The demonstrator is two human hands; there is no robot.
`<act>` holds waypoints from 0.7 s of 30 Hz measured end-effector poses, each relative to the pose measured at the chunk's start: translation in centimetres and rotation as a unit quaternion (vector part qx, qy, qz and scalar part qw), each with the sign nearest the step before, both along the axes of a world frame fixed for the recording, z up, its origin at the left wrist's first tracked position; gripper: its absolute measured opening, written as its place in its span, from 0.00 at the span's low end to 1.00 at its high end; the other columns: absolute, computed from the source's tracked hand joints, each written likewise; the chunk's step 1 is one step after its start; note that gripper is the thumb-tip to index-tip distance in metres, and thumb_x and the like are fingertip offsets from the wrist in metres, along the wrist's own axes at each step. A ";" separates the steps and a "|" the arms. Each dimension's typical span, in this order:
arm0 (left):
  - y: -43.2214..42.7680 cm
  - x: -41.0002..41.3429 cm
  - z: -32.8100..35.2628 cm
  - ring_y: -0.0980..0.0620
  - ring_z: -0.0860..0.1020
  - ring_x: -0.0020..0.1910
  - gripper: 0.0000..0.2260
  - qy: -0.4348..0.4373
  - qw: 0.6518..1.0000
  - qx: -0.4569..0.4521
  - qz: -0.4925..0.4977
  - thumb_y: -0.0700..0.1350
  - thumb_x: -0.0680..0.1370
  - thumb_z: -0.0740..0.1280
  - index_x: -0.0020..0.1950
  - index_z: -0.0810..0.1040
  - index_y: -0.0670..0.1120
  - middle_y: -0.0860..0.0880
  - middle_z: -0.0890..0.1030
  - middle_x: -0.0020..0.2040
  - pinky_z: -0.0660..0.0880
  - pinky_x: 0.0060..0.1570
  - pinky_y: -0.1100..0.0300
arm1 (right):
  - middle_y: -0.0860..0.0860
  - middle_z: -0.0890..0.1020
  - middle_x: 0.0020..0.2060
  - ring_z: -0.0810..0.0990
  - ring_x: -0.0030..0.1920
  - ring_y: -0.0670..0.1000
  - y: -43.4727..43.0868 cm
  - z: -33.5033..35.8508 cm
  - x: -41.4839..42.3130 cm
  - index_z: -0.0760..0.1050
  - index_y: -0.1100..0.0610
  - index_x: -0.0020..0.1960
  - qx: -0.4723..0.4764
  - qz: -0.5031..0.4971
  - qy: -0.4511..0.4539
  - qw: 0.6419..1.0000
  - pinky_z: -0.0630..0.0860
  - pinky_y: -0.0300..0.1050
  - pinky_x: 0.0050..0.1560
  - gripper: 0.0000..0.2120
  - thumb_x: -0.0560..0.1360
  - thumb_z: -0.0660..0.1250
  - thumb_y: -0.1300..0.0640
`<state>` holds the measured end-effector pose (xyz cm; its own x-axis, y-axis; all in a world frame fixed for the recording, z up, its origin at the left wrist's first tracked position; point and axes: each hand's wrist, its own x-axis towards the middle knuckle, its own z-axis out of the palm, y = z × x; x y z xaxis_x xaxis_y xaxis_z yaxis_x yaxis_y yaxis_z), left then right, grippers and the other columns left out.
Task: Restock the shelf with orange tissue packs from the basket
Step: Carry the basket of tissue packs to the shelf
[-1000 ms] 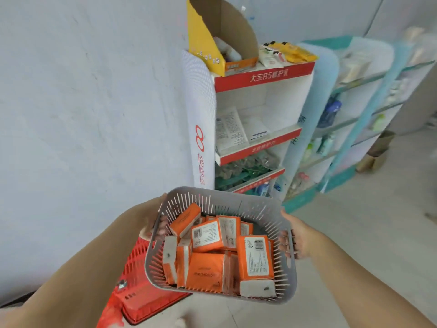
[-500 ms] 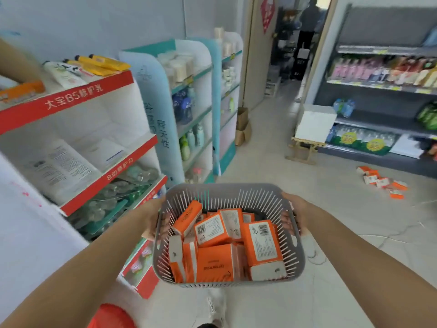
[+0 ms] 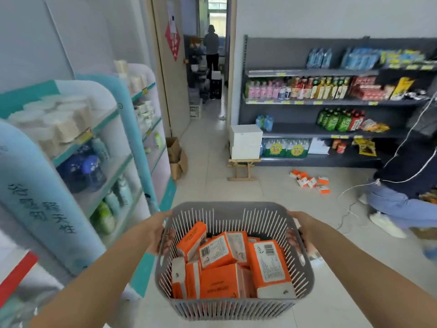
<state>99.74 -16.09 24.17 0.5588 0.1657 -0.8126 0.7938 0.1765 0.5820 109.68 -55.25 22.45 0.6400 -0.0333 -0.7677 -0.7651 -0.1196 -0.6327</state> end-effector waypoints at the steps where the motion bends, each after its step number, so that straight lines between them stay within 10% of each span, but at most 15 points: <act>1: 0.4 2.1 0.0 0.50 0.66 0.28 0.27 -0.002 1.000 0.006 0.001 0.65 0.76 0.59 0.30 0.70 0.44 0.47 0.70 0.29 0.64 0.35 0.58 | 0.55 0.71 0.22 0.69 0.22 0.54 0.1 0.3 1.6 0.69 0.59 0.28 0.004 -0.007 -0.002 1.000 0.66 0.45 0.27 0.24 0.72 0.65 0.41; 6: 1.6 11.7 0.1 0.50 0.67 0.27 0.27 0.015 1.000 0.017 -0.012 0.66 0.74 0.60 0.30 0.70 0.44 0.47 0.71 0.28 0.65 0.34 0.59 | 0.55 0.70 0.18 0.69 0.17 0.52 1.3 1.0 8.5 0.64 0.58 0.19 0.032 0.022 -0.006 0.999 0.67 0.40 0.27 0.33 0.77 0.54 0.41; 13: 3.3 26.3 -1.1 0.49 0.69 0.28 0.27 0.036 0.999 0.015 -0.035 0.66 0.73 0.62 0.28 0.71 0.44 0.46 0.72 0.28 0.67 0.35 0.59 | 0.54 0.74 0.29 0.71 0.27 0.52 2.4 0.1 20.9 0.70 0.59 0.35 0.000 -0.020 0.035 0.999 0.68 0.39 0.30 0.21 0.72 0.65 0.41; 21: 3.4 41.7 -2.9 0.50 0.66 0.30 0.29 0.037 0.997 0.014 -0.058 0.72 0.70 0.61 0.30 0.65 0.46 0.46 0.68 0.31 0.65 0.36 0.59 | 0.51 0.70 0.22 0.67 0.22 0.51 3.7 -0.3 37.9 0.64 0.55 0.22 -0.036 0.043 0.043 0.998 0.66 0.39 0.32 0.28 0.76 0.61 0.41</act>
<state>141.47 -12.67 21.29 0.5136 0.1268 -0.8486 0.8494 0.0648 0.5237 147.57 -51.59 22.16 0.5746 -0.0385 -0.8176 -0.8013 -0.2297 -0.5524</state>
